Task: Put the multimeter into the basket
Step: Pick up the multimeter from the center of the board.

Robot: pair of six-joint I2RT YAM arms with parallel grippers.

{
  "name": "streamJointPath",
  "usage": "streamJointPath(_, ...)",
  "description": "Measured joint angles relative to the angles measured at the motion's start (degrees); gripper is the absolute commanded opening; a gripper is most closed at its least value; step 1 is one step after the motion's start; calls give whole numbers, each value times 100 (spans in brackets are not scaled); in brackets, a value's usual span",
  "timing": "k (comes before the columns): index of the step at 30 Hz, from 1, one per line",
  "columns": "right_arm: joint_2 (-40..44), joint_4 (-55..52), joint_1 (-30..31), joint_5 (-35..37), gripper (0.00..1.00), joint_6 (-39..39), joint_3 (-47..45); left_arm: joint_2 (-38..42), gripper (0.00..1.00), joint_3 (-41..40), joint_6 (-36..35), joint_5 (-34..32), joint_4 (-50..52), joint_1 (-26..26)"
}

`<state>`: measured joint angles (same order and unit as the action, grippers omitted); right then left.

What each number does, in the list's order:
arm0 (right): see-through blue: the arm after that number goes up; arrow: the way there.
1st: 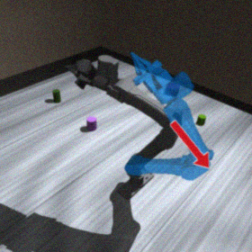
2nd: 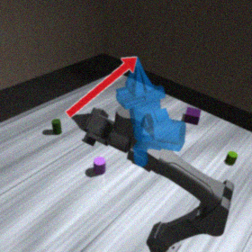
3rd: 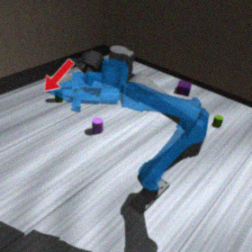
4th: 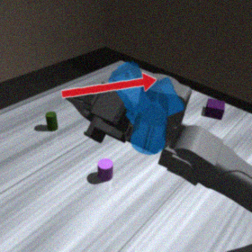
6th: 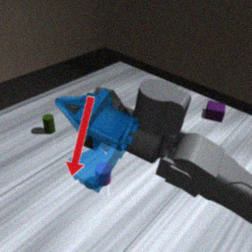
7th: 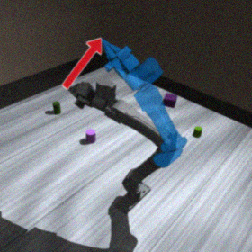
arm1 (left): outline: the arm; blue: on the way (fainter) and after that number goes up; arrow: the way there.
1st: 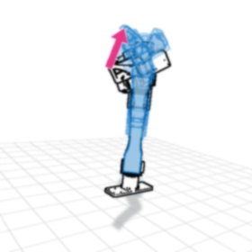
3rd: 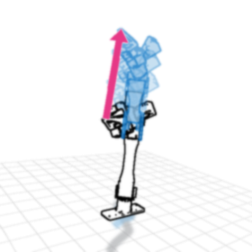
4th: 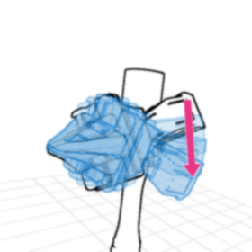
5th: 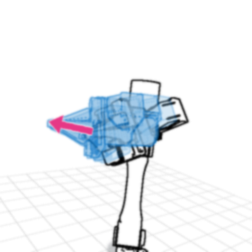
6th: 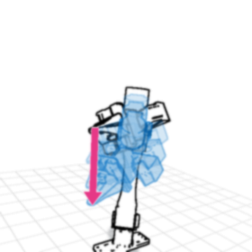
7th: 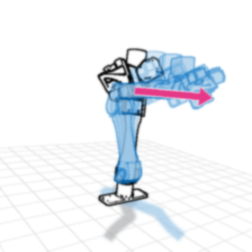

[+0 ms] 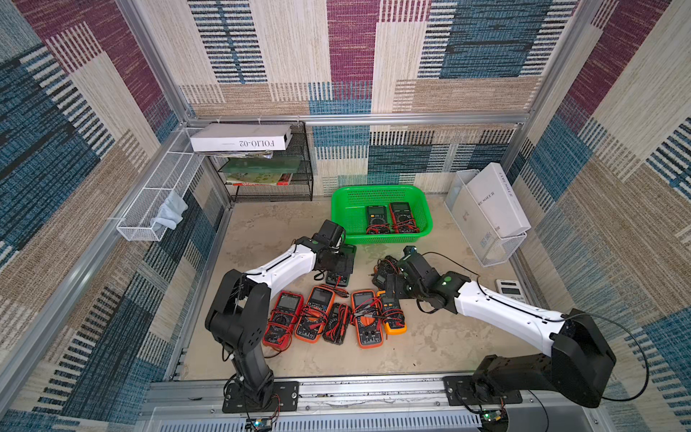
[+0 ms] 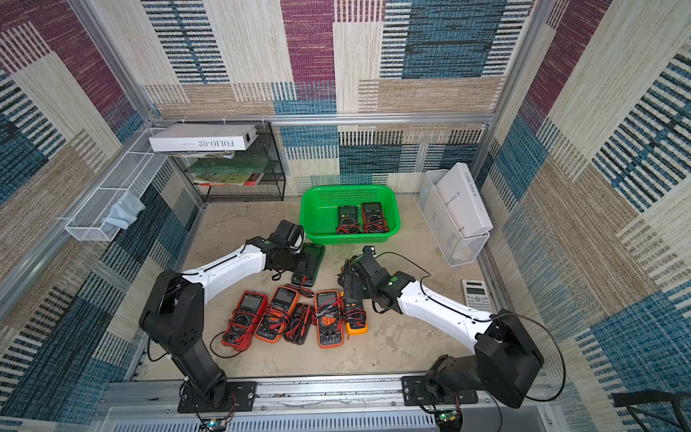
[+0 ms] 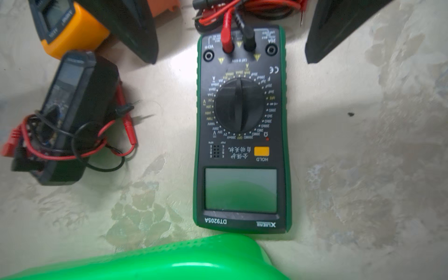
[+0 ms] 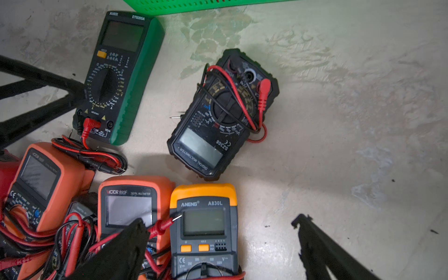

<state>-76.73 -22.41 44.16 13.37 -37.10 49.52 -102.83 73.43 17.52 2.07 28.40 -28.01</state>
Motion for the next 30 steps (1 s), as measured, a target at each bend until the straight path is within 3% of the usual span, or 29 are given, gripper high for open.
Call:
streamJointPath(17, -9, 2, -151, 11, 99, 85, 9, -938, 99, 273, -240, 59, -2, 0)
streamJointPath(23, 4, -2, -216, 11, 99, 85, 9, -1165, 99, 446, -192, -256, -28, -48)
streamJointPath(27, 46, -2, -254, 28, 99, 83, 7, -1322, 91, 557, -186, -472, -116, -57)
streamJointPath(30, 68, -22, -282, 28, 100, 83, -4, -1397, 78, 575, -166, -549, -179, -57)
